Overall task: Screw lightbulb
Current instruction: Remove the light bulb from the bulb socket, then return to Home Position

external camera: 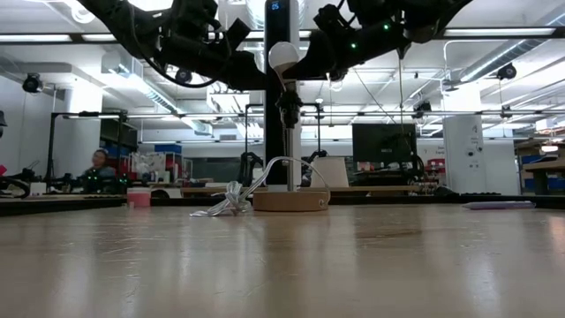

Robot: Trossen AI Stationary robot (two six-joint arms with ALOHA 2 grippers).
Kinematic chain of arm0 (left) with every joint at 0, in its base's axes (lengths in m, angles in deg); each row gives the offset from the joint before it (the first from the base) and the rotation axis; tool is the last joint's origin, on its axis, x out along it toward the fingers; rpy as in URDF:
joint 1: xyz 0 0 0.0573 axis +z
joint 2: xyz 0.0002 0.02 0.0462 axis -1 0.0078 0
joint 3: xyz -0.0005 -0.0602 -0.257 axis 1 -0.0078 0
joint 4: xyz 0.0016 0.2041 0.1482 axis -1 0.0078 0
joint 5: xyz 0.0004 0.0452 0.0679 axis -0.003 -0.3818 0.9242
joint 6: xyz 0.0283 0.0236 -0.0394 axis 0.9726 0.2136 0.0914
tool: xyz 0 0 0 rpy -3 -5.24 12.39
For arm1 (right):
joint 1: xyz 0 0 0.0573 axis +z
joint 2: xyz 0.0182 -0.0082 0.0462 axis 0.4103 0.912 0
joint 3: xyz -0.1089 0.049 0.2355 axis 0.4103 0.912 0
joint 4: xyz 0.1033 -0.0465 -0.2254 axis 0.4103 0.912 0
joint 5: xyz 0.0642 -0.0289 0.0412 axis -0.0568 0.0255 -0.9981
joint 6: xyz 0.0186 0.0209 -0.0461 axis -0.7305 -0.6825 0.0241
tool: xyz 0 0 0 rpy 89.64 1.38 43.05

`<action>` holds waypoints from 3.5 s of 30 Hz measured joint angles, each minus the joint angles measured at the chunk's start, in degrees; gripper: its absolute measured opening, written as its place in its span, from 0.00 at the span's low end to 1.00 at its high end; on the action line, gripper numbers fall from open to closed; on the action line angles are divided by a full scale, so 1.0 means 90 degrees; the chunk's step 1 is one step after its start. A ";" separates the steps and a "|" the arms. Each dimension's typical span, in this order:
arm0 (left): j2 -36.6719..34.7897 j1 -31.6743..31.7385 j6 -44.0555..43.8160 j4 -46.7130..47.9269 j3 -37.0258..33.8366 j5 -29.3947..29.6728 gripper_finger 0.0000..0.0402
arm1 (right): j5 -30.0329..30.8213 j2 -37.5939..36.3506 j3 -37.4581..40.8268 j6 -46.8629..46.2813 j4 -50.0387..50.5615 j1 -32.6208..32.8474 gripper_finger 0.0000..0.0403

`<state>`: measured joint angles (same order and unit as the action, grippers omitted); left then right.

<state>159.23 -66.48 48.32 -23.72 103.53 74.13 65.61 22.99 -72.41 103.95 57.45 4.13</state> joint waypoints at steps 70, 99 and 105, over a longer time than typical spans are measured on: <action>-0.0906 0.0000 -0.0338 0.0948 -0.0049 0.0000 0.00 | 0.1010 0.0605 0.1452 -0.1455 0.3598 -0.0466 0.45; -0.3143 -0.0526 -0.0472 0.1642 -0.1044 -0.0027 0.00 | 0.0273 -0.0743 0.0663 -0.1175 0.2851 -0.0180 0.65; -0.4487 -0.0688 -0.0691 0.1342 -0.1937 0.0118 0.00 | 0.0169 -0.1011 0.0466 -0.0653 0.2231 0.0226 0.67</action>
<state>118.84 -72.68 42.10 -11.64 86.09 75.19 67.13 13.89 -68.21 98.07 77.53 6.16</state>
